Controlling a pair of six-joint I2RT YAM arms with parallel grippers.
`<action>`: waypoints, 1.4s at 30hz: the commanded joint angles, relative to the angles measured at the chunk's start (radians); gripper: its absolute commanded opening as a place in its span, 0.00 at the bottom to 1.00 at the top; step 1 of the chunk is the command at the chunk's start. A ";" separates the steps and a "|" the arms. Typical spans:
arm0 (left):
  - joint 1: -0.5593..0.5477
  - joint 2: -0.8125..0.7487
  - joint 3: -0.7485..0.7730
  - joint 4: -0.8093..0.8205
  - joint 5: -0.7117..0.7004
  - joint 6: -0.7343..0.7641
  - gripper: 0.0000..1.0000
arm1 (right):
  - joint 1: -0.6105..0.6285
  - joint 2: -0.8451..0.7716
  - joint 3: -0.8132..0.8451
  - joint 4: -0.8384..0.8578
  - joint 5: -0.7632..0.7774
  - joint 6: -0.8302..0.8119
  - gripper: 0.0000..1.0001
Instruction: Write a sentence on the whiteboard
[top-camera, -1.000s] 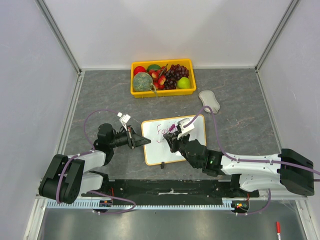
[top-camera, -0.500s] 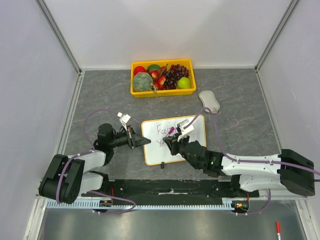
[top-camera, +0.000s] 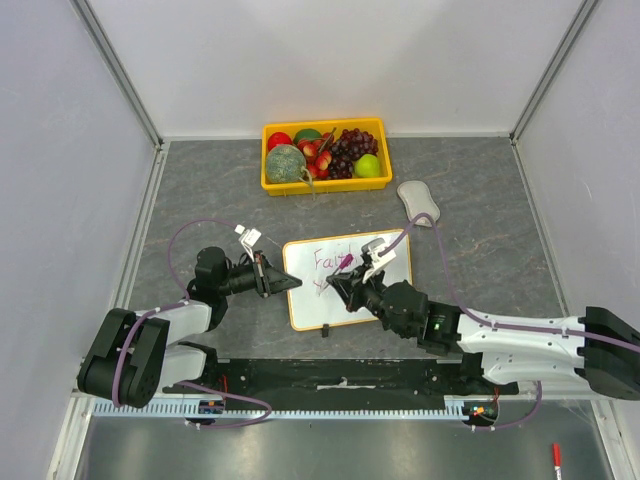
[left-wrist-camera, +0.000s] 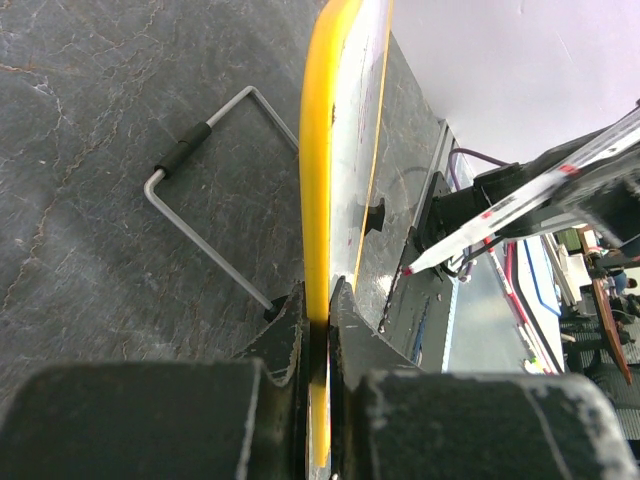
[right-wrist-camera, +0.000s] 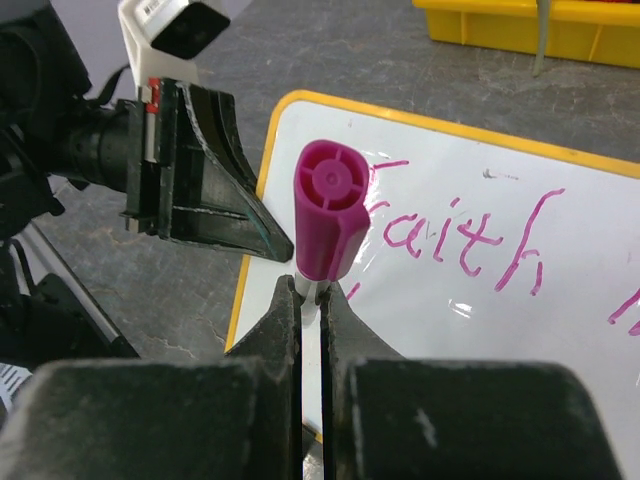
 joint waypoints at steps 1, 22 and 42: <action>0.001 0.009 0.007 -0.007 -0.073 0.083 0.02 | -0.012 -0.058 0.047 0.001 0.008 -0.001 0.00; 0.002 0.009 0.006 -0.007 -0.075 0.083 0.02 | -0.119 0.034 0.039 0.048 0.011 0.016 0.00; 0.002 0.007 0.006 -0.007 -0.076 0.084 0.02 | -0.128 0.034 -0.004 0.016 -0.044 0.043 0.00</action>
